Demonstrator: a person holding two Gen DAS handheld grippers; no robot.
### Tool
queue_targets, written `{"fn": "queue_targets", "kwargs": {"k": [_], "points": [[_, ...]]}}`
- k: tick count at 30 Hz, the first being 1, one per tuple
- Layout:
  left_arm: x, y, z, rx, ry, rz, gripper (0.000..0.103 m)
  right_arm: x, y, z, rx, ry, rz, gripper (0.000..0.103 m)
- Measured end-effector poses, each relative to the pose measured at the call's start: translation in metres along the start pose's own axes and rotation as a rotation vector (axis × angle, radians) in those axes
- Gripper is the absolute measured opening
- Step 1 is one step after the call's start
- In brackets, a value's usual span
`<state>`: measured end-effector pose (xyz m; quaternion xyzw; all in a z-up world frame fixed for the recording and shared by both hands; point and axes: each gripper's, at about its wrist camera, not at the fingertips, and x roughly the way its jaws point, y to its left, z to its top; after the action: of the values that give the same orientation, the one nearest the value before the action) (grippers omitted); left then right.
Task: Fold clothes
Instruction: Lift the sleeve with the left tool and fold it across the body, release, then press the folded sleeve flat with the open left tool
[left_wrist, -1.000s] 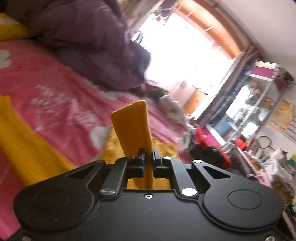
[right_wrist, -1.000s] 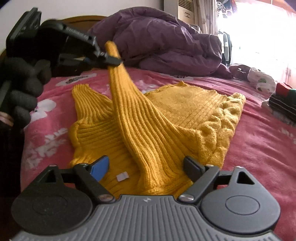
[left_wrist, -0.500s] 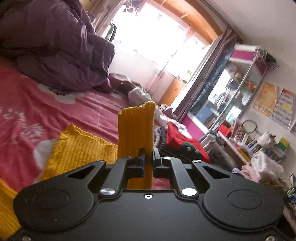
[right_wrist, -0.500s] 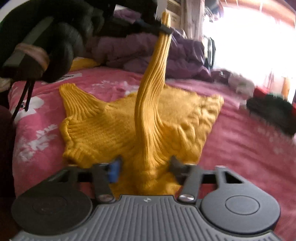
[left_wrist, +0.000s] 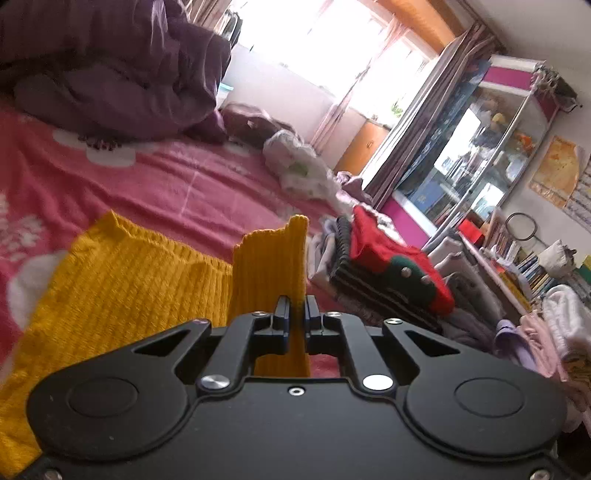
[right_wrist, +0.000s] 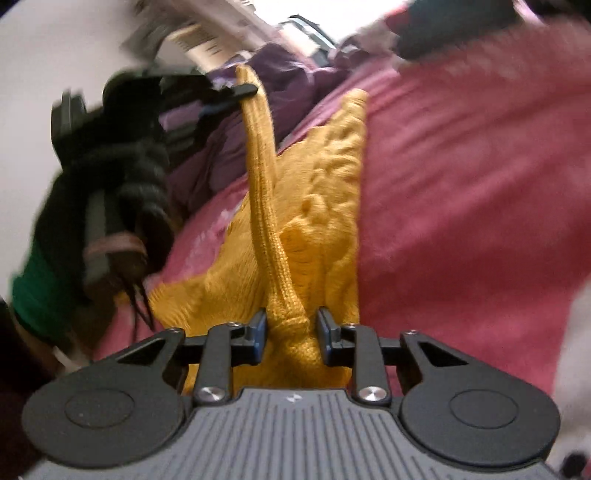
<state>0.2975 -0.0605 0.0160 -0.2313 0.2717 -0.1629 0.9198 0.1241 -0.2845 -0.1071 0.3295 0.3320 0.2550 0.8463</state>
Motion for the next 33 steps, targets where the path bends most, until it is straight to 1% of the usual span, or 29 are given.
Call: {"fn": "queue_targets", "kwargs": {"k": [2,5,11,14,17,18,20,22,23,24,25,26,28,29,30,32,33], "points": [[0.011,-0.002,-0.003,0.011,0.013,0.017,0.005,-0.001,-0.006,-0.001,0.048,-0.003,0.017,0.026],[0.024,-0.004,-0.007,0.016,0.029,0.036,0.005,0.0,-0.012,-0.002,0.088,-0.006,0.034,0.025],[0.051,-0.006,-0.017,0.034,0.061,0.101,0.005,0.001,-0.019,-0.003,0.137,-0.005,0.058,0.024],[0.063,-0.008,-0.023,0.066,0.076,0.124,0.005,0.001,-0.023,-0.002,0.161,-0.002,0.068,0.023],[0.076,-0.012,-0.029,0.107,0.108,0.156,0.005,0.0,-0.025,-0.002,0.18,0.001,0.076,0.021],[0.082,-0.012,-0.03,0.125,0.127,0.161,0.01,0.001,-0.025,-0.001,0.182,0.003,0.076,0.021],[0.089,-0.011,-0.032,0.147,0.148,0.166,0.012,0.002,-0.026,0.0,0.188,0.007,0.076,0.021],[0.086,-0.006,-0.026,0.098,0.168,0.13,0.017,0.001,-0.026,0.002,0.189,0.008,0.073,0.021],[0.083,-0.004,-0.022,0.082,0.175,0.104,0.029,0.001,-0.024,0.004,0.183,0.005,0.065,0.021],[0.075,-0.004,-0.018,0.088,0.166,0.093,0.036,0.001,-0.023,0.005,0.176,0.002,0.056,0.021],[0.067,-0.003,-0.015,0.094,0.156,0.082,0.035,0.0,-0.021,0.006,0.169,-0.002,0.046,0.021],[0.059,-0.003,-0.011,0.101,0.146,0.072,0.035,-0.004,-0.016,0.007,0.151,-0.013,0.028,0.023],[0.043,-0.002,-0.004,0.114,0.127,0.05,0.035,-0.015,-0.001,0.007,0.066,-0.041,-0.034,0.029],[0.038,-0.005,-0.004,0.163,0.127,0.057,0.035,-0.02,0.008,0.007,0.014,-0.056,-0.067,0.029],[0.033,-0.007,-0.004,0.212,0.127,0.064,0.035,-0.025,0.02,0.006,-0.064,-0.075,-0.108,0.029],[0.03,-0.013,-0.01,0.342,0.137,0.102,0.035,-0.033,0.042,0.002,-0.211,-0.114,-0.175,0.029],[0.031,-0.015,-0.013,0.391,0.15,0.117,0.035,-0.033,0.053,0.0,-0.288,-0.136,-0.201,0.029]]}}
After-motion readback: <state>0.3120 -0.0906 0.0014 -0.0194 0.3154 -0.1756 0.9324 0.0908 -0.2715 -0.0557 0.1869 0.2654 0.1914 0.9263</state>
